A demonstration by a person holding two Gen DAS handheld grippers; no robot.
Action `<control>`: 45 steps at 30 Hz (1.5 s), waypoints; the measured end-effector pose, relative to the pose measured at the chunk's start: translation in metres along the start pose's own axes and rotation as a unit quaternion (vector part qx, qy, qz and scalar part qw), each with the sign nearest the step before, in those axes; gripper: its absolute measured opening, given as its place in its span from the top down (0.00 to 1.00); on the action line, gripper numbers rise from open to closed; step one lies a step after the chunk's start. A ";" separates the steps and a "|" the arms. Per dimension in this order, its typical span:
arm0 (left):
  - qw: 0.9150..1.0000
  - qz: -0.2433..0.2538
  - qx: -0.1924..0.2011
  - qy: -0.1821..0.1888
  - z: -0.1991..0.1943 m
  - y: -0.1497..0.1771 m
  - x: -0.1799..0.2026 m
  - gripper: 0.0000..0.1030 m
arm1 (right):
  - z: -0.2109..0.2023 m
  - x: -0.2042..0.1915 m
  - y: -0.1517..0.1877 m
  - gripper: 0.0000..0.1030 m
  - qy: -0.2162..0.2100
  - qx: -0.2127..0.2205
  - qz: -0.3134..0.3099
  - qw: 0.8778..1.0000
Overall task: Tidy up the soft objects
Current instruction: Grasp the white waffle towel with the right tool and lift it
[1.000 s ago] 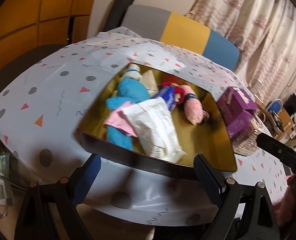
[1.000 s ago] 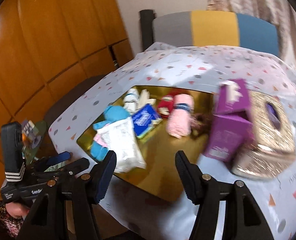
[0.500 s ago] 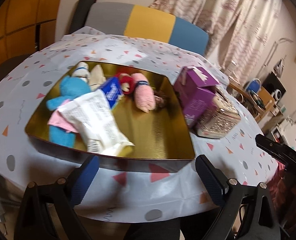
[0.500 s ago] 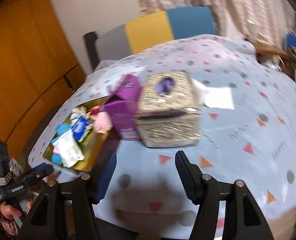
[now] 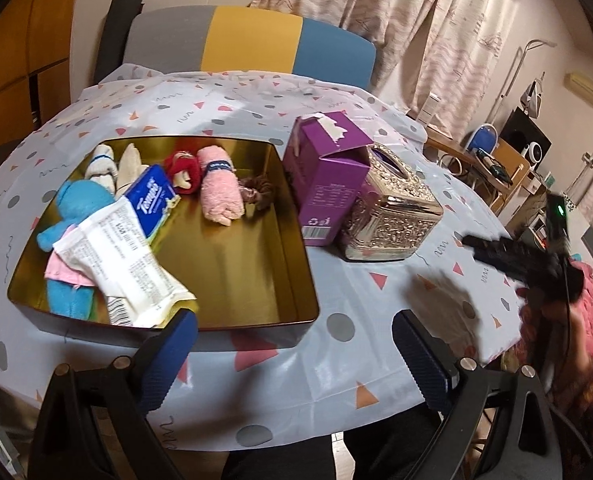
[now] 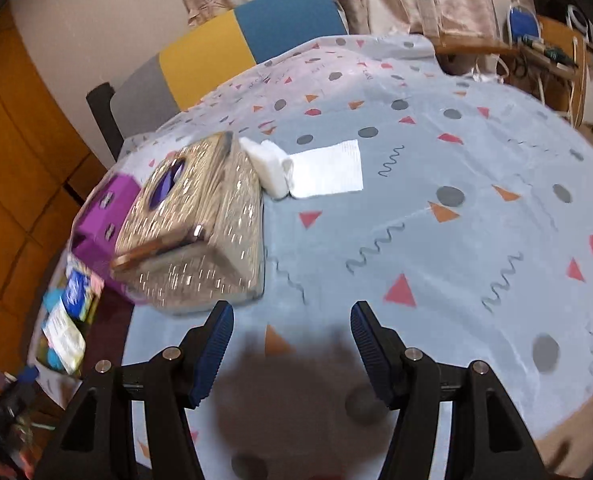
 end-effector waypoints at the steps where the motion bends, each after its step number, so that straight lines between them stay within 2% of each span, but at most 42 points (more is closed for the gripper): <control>1: 1.000 0.000 -0.002 0.001 0.002 0.000 0.001 0.04 | 0.004 0.001 -0.008 0.39 -0.007 0.001 0.005 1.000; 4: 1.000 0.001 -0.010 0.002 0.007 0.002 0.004 0.04 | 0.022 0.003 -0.039 0.39 -0.033 0.002 0.020 0.999; 7: 1.000 0.001 -0.016 0.001 0.011 0.004 0.005 0.04 | 0.050 0.005 -0.075 0.40 -0.035 -0.003 0.031 0.999; 9: 1.000 -0.003 -0.020 -0.001 0.013 0.005 0.004 0.04 | 0.067 0.004 -0.091 0.46 -0.036 -0.007 0.033 0.999; 12: 1.000 -0.007 -0.027 -0.003 0.016 0.007 0.001 0.04 | 0.095 0.006 -0.111 0.46 -0.051 -0.025 0.064 0.996; 16: 0.999 -0.012 -0.034 -0.002 0.021 0.007 -0.001 0.04 | 0.122 0.004 -0.122 0.52 -0.081 -0.046 0.097 0.991; 18: 0.999 -0.013 -0.036 -0.001 0.022 0.005 -0.001 0.04 | 0.135 0.003 -0.124 0.61 -0.096 -0.061 0.116 0.987; 23: 0.999 -0.013 -0.032 0.004 0.022 -0.001 0.002 0.04 | 0.165 0.008 -0.125 0.64 -0.133 -0.091 0.188 0.969; 25: 0.999 -0.010 -0.032 0.004 0.022 -0.002 0.004 0.04 | 0.173 0.007 -0.123 0.78 -0.147 -0.104 0.202 0.963; 26: 0.999 -0.009 -0.032 0.003 0.022 -0.003 0.005 0.04 | 0.174 0.006 -0.122 0.89 -0.146 -0.106 0.203 0.962; 27: 0.999 -0.009 -0.031 0.003 0.021 -0.004 0.005 0.04 | 0.173 0.006 -0.121 0.92 -0.141 -0.103 0.198 0.965; 31: 0.999 -0.010 -0.032 0.007 0.023 -0.008 0.009 0.04 | 0.154 0.014 -0.118 0.94 -0.111 -0.072 0.168 0.977; 35: 0.999 -0.006 -0.032 0.016 0.028 -0.013 0.019 0.04 | 0.122 0.043 -0.108 0.94 -0.076 -0.036 0.144 0.986; 42: 0.998 0.032 -0.036 0.041 0.039 -0.025 0.059 0.04 | 0.072 0.127 -0.081 0.94 -0.013 0.024 0.182 0.983; 45: 0.996 0.056 -0.037 0.055 0.046 -0.033 0.084 0.04 | 0.053 0.157 -0.067 0.94 -0.019 0.054 0.215 0.975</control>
Point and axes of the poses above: each gripper's, at about its wrist camera, not at the fingertips, and z roughly the way its jaws point, x to its right, y to its underside, the point moved 6 cm from there along z, roughly the way its jaws point, and after that the axes turned 10 degrees about y, right-handed, at the moved point
